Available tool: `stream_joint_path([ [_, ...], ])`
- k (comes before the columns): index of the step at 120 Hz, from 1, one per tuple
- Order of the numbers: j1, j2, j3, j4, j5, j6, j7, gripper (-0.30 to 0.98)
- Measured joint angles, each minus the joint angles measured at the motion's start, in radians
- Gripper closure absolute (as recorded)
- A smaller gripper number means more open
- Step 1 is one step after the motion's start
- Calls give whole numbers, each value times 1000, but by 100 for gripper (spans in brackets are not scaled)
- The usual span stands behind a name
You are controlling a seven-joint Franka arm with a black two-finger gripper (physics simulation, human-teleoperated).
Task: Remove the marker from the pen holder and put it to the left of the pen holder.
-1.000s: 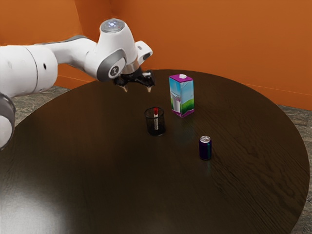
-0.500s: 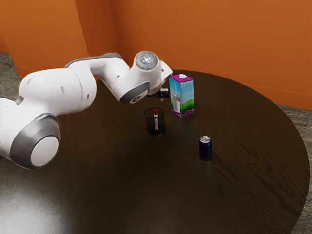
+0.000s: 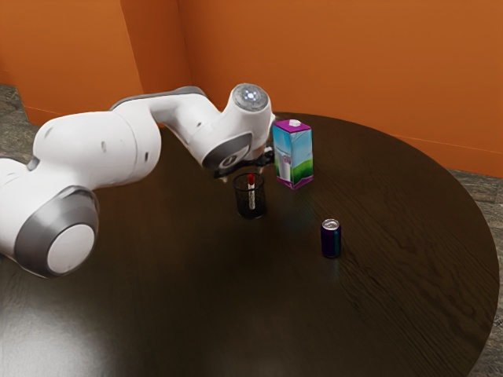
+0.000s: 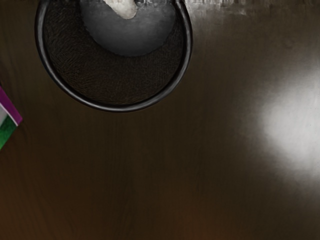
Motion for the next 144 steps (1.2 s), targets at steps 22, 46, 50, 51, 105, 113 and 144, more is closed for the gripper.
stream_joint_path([
  [22,0,1,-2,0,-57,-37,-74,0],
  [46,-1,-1,-7,5,-101,-52,-132,1],
  [50,-1,-1,-7,5,-108,-54,-140,2],
  [51,-1,-2,-7,5,-110,-54,-142,2],
  [105,7,-2,-8,9,-102,-60,-183,22],
  [113,8,-2,-8,8,-97,-61,-184,23],
  [144,9,2,-9,10,-91,-27,-184,28],
])
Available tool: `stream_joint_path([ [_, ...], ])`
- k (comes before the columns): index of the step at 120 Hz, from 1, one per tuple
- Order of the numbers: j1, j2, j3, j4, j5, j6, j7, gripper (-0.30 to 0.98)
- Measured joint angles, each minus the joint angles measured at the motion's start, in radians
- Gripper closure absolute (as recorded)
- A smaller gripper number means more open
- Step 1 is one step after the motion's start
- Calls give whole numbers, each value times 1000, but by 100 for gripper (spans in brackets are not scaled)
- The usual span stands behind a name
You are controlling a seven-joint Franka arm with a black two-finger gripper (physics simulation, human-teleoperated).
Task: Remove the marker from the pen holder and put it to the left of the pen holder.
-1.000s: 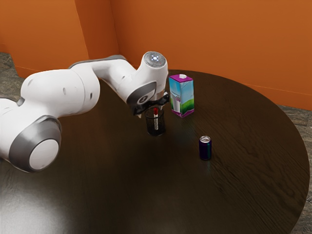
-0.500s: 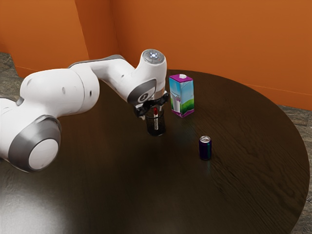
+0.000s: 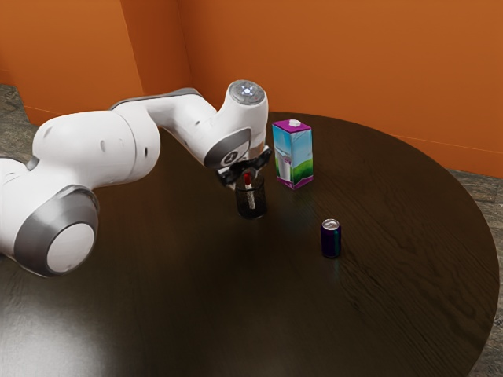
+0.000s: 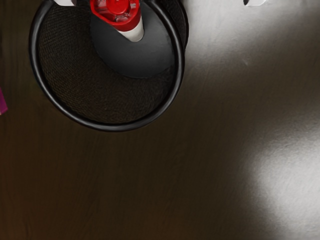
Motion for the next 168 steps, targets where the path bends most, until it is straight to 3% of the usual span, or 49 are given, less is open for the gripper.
stream_joint_path([
  [94,11,10,-1,-12,1,71,16,42],
  [168,13,13,-2,-12,2,93,28,68],
])
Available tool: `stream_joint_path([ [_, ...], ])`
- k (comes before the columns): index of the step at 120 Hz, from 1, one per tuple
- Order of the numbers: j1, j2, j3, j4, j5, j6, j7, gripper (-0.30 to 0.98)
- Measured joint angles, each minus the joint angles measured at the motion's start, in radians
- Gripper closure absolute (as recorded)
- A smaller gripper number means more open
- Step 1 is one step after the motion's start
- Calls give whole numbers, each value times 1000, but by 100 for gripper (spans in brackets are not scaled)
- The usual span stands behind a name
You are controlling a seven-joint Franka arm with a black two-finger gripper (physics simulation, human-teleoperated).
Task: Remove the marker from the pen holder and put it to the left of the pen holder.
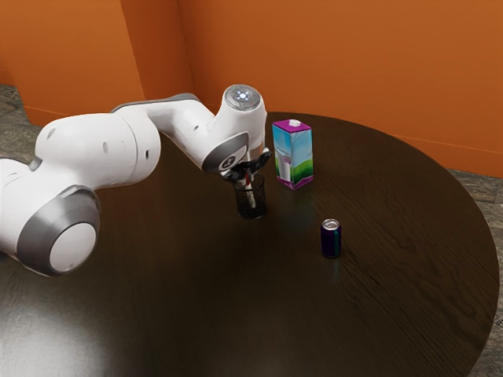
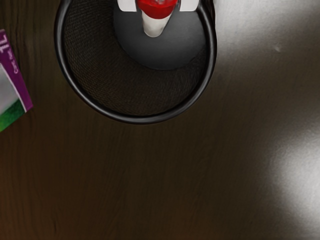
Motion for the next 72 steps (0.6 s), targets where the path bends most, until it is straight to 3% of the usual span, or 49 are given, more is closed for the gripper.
stream_joint_path([
  [41,-1,-9,-9,9,8,23,-1,78],
  [72,-10,-142,-9,1,37,10,-3,79],
])
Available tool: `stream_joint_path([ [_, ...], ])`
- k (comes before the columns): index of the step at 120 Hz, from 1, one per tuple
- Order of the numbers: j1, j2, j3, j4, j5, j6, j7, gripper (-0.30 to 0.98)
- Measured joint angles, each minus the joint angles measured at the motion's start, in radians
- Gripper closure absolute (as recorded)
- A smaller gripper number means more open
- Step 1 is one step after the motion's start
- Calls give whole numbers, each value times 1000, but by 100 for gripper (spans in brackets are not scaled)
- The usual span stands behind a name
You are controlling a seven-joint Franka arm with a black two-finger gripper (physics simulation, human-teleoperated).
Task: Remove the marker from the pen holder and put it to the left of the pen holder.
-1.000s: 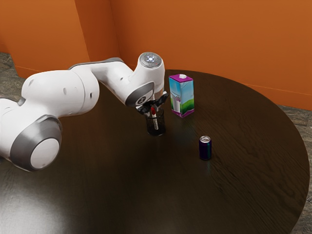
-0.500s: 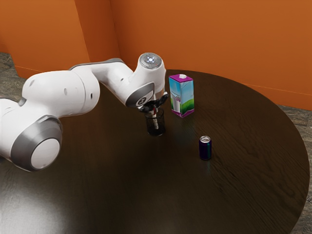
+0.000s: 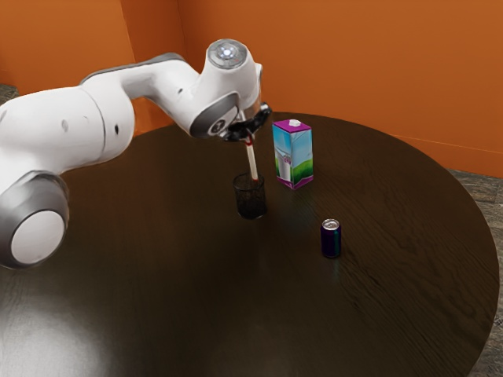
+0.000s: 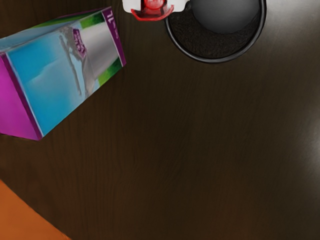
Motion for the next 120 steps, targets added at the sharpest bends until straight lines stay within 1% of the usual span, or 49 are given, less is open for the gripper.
stream_joint_path([
  [22,-3,-114,0,-29,34,-66,-2,79],
  [44,23,-142,0,-50,71,-173,-3,79],
  [70,95,-90,0,-62,95,-288,-2,79],
  [93,143,-14,0,-84,105,-345,0,79],
  [120,156,20,0,-101,107,-375,2,79],
])
